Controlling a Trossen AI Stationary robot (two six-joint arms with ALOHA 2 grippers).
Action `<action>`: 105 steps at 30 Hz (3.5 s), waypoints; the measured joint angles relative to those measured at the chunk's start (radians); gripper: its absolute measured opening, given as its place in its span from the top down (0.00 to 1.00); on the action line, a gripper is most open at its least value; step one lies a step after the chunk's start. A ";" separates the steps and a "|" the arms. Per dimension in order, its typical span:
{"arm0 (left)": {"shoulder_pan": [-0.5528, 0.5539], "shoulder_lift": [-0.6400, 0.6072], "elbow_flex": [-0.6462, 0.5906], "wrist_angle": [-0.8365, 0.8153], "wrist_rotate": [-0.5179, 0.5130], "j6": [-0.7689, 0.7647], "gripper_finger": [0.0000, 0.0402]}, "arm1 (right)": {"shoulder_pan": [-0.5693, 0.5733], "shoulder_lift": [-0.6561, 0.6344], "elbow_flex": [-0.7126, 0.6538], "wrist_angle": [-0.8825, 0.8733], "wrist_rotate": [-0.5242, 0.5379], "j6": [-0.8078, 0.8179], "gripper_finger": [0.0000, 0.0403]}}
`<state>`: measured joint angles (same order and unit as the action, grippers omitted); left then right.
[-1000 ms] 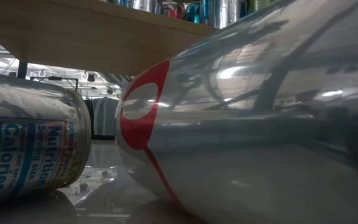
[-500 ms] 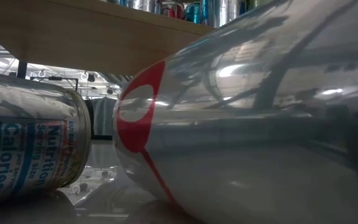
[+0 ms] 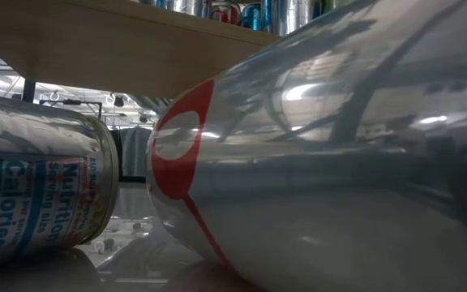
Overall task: Place canned beverage on shelf
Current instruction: Put the blue soda can on the shelf aligned with the other blue soda can, then put the red white soda can on the shelf
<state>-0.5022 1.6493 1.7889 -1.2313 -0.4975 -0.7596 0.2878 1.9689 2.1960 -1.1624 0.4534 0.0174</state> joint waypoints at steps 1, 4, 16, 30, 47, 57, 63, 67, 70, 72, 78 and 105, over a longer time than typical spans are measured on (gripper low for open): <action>0.002 0.000 0.000 -0.005 -0.001 0.000 0.69 | 0.000 0.001 0.000 0.010 0.000 0.000 0.12; 0.006 0.000 0.000 -0.021 -0.001 0.000 0.69 | 0.000 0.005 0.000 0.022 -0.001 0.000 0.12; 0.006 0.000 0.000 -0.062 -0.046 -0.015 0.69 | 0.000 0.010 0.000 0.056 -0.020 -0.001 0.12; 0.006 0.000 0.000 -0.156 -0.072 -0.079 0.69 | 0.000 0.010 0.000 0.074 -0.022 -0.001 0.12; -0.016 0.000 0.000 -0.066 0.002 -0.073 0.69 | 0.000 0.010 0.000 0.029 0.052 -0.054 0.12; 0.000 0.000 0.000 -0.013 -0.005 -0.068 0.69 | 0.000 0.010 0.000 0.060 0.129 -0.054 0.12; 0.011 0.000 0.000 -0.026 -0.009 -0.068 0.69 | -0.001 0.010 0.000 0.081 0.090 -0.055 0.12; 0.012 0.000 0.000 -0.060 -0.014 -0.073 0.69 | -0.001 0.010 0.000 0.088 0.073 -0.054 0.12; 0.013 0.000 0.000 -0.085 -0.017 -0.077 0.69 | 0.000 0.010 0.000 0.096 0.047 -0.053 0.12; 0.013 0.000 0.000 -0.092 -0.017 -0.077 0.69 | 0.000 0.010 0.000 0.096 0.035 -0.053 0.12; 0.013 0.000 0.000 -0.093 -0.017 -0.076 0.69 | 0.000 0.010 0.000 0.094 0.035 -0.053 0.12; -0.006 -0.213 0.002 -0.088 -0.024 0.095 0.69 | 0.000 -0.096 0.001 0.036 0.123 -0.134 0.12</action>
<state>-0.5081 1.4362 1.7912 -1.3190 -0.5210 -0.6645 0.2878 1.8731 2.1971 -1.1263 0.5759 -0.1169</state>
